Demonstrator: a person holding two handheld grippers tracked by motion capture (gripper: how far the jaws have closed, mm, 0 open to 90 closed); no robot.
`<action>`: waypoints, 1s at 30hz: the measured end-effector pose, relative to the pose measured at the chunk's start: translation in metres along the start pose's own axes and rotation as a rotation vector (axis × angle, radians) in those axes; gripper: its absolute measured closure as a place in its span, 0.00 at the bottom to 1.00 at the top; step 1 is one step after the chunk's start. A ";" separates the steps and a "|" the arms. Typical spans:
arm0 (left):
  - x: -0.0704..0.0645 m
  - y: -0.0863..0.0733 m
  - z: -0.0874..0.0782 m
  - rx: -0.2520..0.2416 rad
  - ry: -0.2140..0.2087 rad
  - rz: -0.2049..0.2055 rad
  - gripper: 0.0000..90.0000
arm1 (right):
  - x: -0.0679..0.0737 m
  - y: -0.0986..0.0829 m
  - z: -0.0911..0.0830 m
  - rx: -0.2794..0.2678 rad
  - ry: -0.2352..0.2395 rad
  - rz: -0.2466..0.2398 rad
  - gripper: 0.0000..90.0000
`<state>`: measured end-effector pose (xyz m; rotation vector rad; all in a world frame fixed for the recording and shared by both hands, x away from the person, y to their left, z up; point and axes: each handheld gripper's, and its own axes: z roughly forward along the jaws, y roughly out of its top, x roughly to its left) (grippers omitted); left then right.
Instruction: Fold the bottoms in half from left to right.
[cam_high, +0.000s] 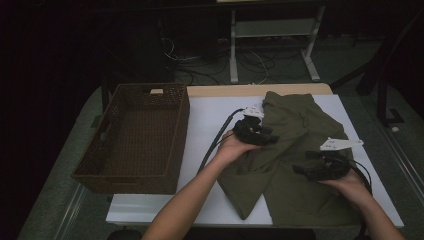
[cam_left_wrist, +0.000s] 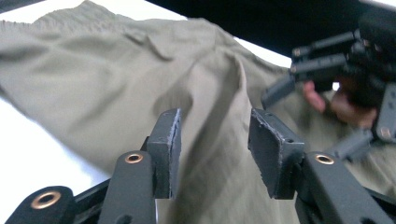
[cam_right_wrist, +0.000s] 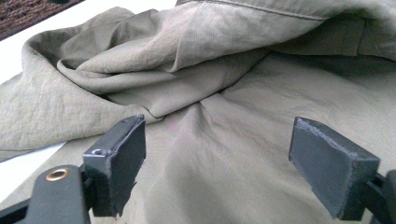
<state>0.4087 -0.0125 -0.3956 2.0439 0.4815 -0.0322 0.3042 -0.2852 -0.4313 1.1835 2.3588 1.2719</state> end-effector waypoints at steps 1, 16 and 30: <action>0.000 -0.003 -0.002 0.005 0.002 0.004 0.59 | 0.000 0.000 0.000 0.000 0.000 0.000 0.21; -0.007 -0.042 0.011 0.093 0.019 0.021 0.55 | 0.000 -0.001 0.001 0.005 -0.003 0.005 0.21; -0.028 -0.026 0.013 0.019 -0.072 0.034 0.97 | -0.002 -0.001 -0.003 -0.010 -0.009 0.016 0.21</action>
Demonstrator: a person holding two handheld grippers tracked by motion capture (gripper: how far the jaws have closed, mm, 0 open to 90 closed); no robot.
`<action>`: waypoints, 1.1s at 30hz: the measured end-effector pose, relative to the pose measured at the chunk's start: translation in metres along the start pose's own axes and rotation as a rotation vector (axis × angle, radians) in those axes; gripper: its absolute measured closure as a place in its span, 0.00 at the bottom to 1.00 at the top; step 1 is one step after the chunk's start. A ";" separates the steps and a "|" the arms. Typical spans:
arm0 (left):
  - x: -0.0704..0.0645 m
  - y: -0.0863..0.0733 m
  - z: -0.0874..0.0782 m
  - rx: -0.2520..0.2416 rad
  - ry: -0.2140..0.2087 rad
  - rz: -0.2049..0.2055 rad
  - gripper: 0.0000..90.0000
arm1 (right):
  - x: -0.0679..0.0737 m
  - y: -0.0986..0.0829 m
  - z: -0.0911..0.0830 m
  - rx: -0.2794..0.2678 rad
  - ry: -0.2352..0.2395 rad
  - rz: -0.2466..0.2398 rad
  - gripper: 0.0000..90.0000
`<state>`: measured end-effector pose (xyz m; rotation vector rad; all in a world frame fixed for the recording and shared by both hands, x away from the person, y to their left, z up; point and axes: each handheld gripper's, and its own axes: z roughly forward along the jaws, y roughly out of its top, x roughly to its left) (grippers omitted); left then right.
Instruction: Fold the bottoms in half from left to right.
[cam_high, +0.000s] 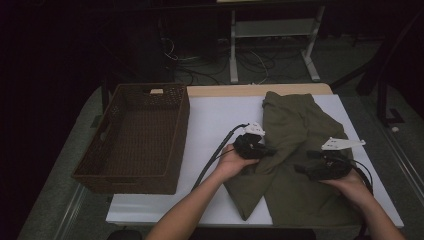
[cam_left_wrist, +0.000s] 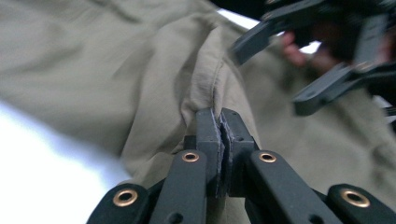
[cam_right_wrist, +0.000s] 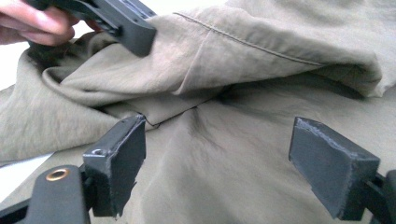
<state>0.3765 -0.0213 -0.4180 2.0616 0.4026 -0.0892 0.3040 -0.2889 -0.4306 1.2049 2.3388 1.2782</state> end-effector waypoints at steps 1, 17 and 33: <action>0.000 0.000 0.000 0.000 0.000 0.000 0.97 | 0.000 0.000 0.000 0.000 0.000 0.000 0.21; -0.018 -0.002 0.004 0.049 -0.007 0.004 0.65 | -0.004 -0.002 -0.005 -0.012 -0.017 0.011 0.20; -0.010 -0.038 -0.068 -0.007 0.082 -0.080 0.38 | -0.009 0.001 -0.003 -0.010 -0.029 0.038 0.16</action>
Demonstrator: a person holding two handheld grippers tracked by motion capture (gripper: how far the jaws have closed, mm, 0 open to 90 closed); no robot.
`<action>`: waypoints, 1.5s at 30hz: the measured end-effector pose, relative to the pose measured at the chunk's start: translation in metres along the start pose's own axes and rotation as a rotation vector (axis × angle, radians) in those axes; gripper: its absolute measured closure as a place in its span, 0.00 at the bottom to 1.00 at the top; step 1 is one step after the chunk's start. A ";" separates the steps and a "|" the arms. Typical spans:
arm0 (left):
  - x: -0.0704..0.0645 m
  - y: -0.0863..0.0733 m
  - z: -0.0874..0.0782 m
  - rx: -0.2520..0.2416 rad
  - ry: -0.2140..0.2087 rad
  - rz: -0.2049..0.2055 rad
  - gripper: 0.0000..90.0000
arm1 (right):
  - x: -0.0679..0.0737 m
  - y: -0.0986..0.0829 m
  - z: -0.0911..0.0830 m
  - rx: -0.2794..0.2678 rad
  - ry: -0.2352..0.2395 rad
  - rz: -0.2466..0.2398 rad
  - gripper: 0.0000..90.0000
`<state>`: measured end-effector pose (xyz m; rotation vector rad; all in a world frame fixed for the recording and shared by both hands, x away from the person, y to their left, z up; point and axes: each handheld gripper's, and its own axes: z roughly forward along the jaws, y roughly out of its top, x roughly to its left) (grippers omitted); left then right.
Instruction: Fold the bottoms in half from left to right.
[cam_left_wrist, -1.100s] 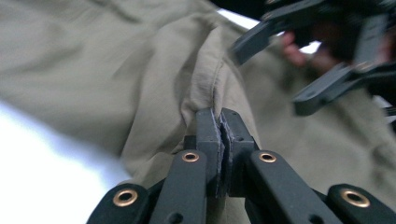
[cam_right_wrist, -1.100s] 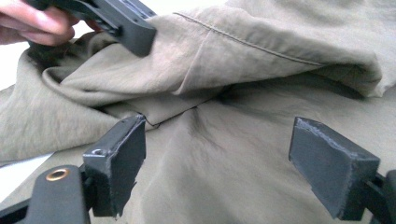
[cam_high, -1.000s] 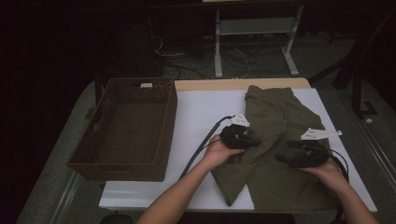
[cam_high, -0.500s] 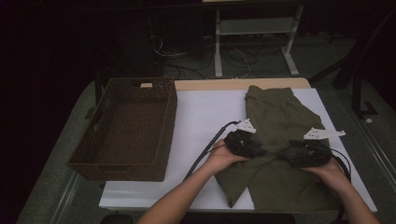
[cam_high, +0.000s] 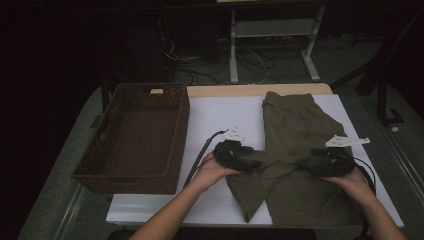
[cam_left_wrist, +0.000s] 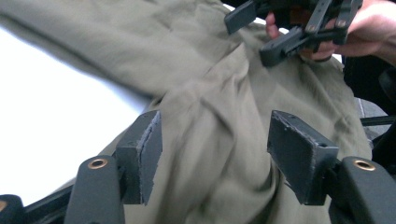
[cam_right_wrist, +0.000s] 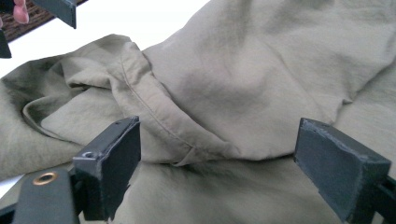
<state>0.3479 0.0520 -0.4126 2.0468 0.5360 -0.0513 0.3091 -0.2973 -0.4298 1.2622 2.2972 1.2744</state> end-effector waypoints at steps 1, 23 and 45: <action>0.001 -0.006 -0.007 -0.004 0.013 -0.004 0.36 | 0.000 0.000 0.000 -0.002 0.002 -0.002 0.16; -0.001 -0.053 -0.051 -0.023 0.176 -0.052 0.00 | -0.008 0.009 -0.004 0.020 -0.048 0.019 0.20; -0.001 -0.061 -0.054 0.001 0.192 -0.045 0.00 | -0.035 0.042 0.011 0.052 -0.077 0.044 0.41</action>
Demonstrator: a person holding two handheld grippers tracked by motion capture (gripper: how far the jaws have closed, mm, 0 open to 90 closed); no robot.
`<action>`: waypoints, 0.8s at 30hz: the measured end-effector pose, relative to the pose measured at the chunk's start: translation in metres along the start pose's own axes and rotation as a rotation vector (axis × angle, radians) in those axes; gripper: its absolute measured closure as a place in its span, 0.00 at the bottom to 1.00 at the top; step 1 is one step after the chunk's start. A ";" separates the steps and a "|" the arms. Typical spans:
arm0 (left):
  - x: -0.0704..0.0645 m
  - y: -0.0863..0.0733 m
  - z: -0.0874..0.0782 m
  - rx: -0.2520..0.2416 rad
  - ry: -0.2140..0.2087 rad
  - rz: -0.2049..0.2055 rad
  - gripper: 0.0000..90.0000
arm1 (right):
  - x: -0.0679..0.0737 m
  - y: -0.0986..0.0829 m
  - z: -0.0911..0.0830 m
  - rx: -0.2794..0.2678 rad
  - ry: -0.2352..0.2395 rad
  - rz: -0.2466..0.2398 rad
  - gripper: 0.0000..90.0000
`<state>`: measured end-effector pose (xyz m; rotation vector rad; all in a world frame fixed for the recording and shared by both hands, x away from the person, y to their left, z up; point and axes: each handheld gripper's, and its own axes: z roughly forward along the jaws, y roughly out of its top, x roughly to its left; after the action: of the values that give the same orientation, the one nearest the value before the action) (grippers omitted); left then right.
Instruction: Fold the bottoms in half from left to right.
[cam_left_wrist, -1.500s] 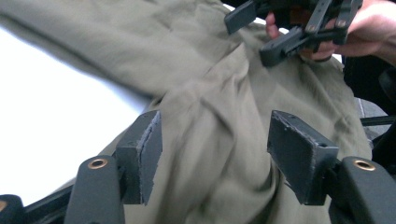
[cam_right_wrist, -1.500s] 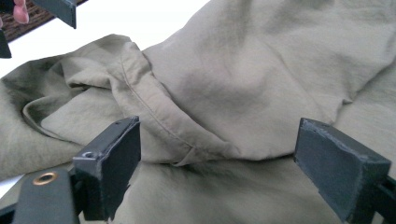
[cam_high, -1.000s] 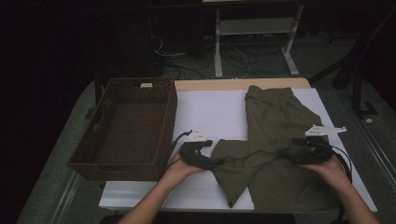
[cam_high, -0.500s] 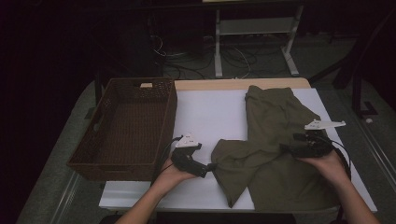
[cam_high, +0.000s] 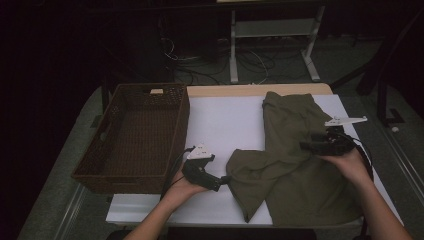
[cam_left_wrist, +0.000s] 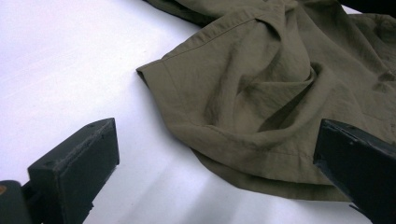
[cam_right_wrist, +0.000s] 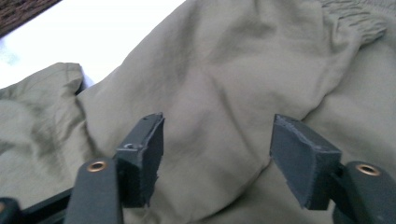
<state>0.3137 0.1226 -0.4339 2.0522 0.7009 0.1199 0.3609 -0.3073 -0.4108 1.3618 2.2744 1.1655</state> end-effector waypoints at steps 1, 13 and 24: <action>0.000 0.000 0.000 0.000 0.000 0.000 0.00 | 0.000 0.000 0.000 0.000 0.000 0.000 0.41; 0.000 0.000 0.003 0.009 0.016 0.009 0.00 | -0.027 0.019 0.021 0.040 -0.080 0.036 0.54; 0.000 0.001 0.006 0.024 0.010 0.002 0.00 | -0.054 0.031 0.050 0.049 -0.139 0.095 0.62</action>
<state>0.3161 0.1178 -0.4369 2.0767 0.7092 0.1237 0.4373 -0.3191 -0.4308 1.5344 2.1759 1.0140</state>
